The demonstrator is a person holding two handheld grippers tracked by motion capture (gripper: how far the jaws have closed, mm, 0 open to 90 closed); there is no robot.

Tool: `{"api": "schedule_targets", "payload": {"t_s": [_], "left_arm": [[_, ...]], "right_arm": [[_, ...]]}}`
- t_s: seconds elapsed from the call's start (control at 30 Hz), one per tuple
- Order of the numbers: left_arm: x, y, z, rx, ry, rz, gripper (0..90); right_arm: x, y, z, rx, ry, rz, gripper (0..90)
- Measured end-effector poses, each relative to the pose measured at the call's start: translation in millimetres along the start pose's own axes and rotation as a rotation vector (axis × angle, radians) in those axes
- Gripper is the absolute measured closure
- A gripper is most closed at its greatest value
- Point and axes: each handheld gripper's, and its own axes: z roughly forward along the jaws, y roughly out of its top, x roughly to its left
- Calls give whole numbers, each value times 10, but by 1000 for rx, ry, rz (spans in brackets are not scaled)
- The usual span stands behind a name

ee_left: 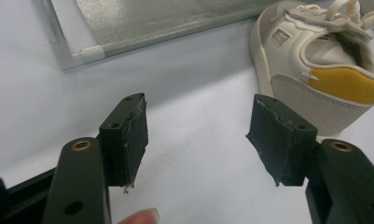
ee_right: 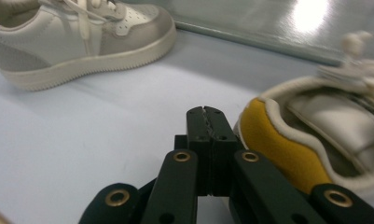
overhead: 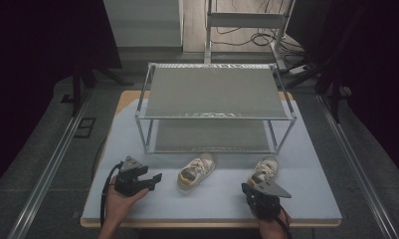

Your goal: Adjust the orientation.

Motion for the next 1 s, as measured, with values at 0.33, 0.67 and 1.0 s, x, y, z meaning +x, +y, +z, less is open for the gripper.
{"api": "schedule_targets", "payload": {"t_s": [0.33,0.67,1.0], "left_arm": [[-14,3,9,3,-3,6,369],[-3,0,-11,-1,3,2,369],[9,2,-21,-5,5,0,369]], "right_arm": [[-219,-169,-279,0,-26,19,897],[-648,-268,-509,-2,-62,102,887],[-880,-310,-577,-8,-60,159,885]]}}
